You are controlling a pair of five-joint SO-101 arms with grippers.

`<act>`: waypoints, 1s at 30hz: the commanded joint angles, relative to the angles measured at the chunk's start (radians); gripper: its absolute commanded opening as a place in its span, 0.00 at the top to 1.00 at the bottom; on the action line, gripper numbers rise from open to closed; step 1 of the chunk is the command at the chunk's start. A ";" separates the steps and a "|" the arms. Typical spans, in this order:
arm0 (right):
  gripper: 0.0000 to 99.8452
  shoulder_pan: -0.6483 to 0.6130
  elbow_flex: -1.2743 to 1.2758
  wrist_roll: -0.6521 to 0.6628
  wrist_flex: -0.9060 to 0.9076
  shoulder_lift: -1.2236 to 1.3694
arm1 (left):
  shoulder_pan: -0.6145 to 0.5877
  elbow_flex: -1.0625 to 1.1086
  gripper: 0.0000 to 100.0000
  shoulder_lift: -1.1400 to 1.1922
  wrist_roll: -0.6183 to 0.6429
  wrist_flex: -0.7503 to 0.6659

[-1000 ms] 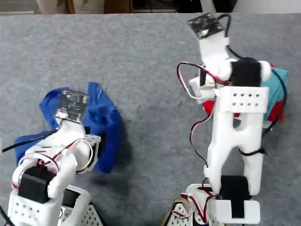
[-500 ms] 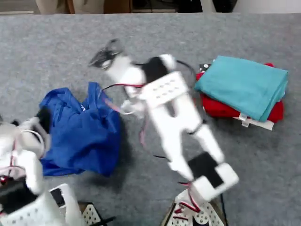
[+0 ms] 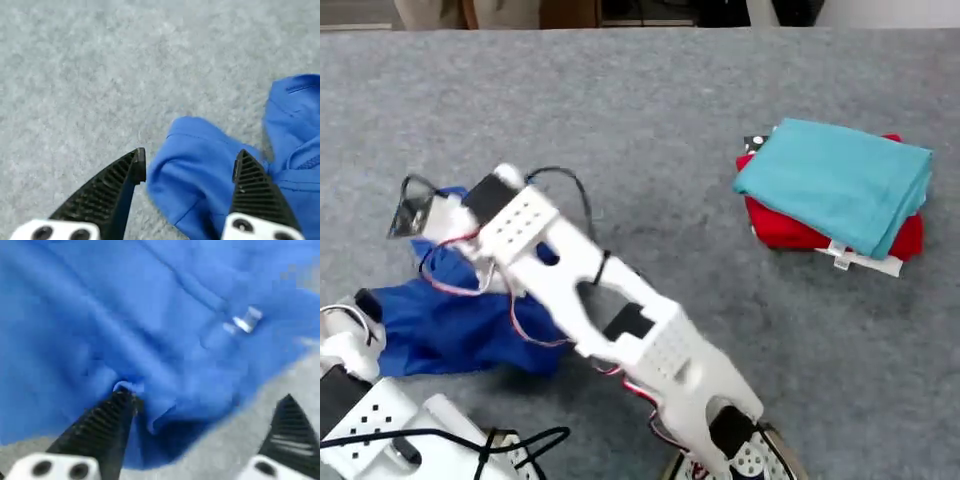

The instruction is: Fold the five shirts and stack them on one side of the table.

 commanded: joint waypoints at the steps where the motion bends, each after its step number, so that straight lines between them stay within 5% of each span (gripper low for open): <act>1: 0.80 -0.007 -0.053 0.006 0.020 0.005 | -0.018 0.000 0.71 -0.002 -0.011 -0.020; 4: 1.00 0.070 -0.054 0.005 0.020 -0.036 | -0.014 -0.006 0.71 -0.002 -0.011 -0.020; 13: 1.00 0.297 0.314 0.023 0.021 -0.441 | 0.005 -0.003 0.71 -0.002 -0.008 -0.021; 22: 1.00 0.363 1.150 0.282 0.014 -1.082 | 0.129 -0.006 0.71 -0.001 0.044 -0.020; 30: 0.97 0.668 1.501 0.512 -0.023 -1.432 | 0.196 -0.009 0.71 0.061 0.052 -0.015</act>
